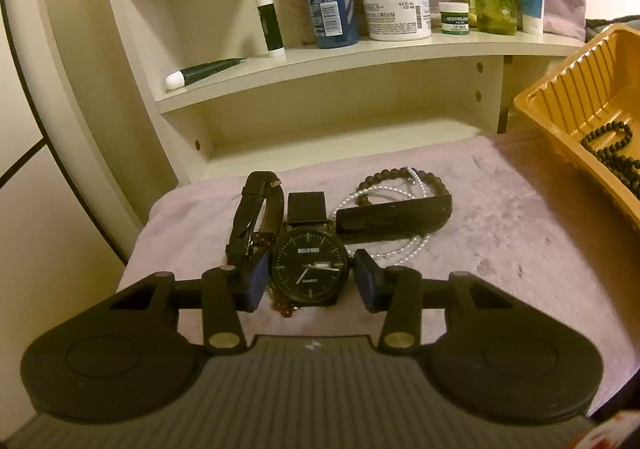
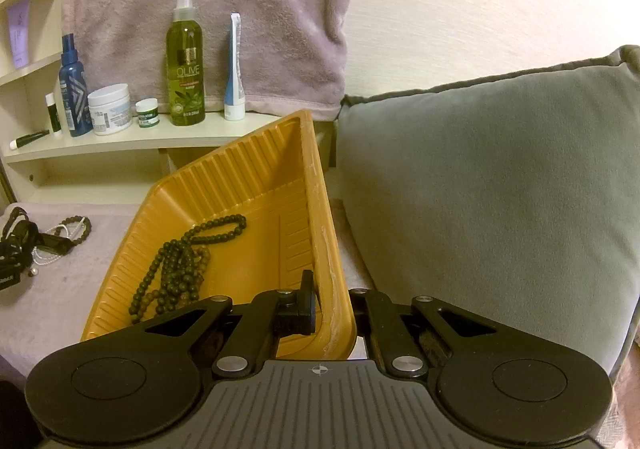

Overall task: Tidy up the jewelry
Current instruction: 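Grasp the black wristwatch with the left tool, then carry the black wristwatch to the tray and release it with the left tool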

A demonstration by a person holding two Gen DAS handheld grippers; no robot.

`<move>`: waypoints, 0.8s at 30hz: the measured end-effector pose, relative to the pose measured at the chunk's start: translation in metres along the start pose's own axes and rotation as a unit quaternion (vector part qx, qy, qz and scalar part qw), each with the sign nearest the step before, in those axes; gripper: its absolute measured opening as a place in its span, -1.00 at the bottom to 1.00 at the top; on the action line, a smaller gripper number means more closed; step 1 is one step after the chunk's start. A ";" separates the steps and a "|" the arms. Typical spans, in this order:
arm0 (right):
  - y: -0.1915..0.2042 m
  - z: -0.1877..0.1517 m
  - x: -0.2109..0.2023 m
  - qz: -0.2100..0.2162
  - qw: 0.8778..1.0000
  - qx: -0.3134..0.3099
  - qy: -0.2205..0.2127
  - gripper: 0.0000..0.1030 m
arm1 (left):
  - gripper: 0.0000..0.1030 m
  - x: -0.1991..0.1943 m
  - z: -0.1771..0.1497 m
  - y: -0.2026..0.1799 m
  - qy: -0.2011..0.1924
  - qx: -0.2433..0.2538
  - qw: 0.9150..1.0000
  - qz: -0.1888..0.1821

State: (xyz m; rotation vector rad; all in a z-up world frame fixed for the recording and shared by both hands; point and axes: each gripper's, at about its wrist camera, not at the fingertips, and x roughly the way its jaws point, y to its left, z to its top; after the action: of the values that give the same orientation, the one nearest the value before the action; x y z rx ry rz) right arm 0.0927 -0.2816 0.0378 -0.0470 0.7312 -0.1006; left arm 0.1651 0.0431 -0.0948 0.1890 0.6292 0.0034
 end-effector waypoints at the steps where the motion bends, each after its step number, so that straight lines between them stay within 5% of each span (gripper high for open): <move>1: 0.000 0.000 0.000 0.000 1.000 0.000 0.000 -0.89 | -0.19 0.000 0.000 0.000 0.001 -0.001 1.000 0.000; 24: 0.000 0.001 0.000 0.000 1.000 0.000 -0.001 -0.89 | -0.20 -0.031 0.033 0.002 -0.018 -0.029 0.999 -0.017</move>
State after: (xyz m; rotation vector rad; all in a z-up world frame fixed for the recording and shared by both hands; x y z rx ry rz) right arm 0.0929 -0.2817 0.0385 -0.0468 0.7291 -0.1002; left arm 0.1595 0.0373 -0.0508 0.1222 0.5949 -0.0147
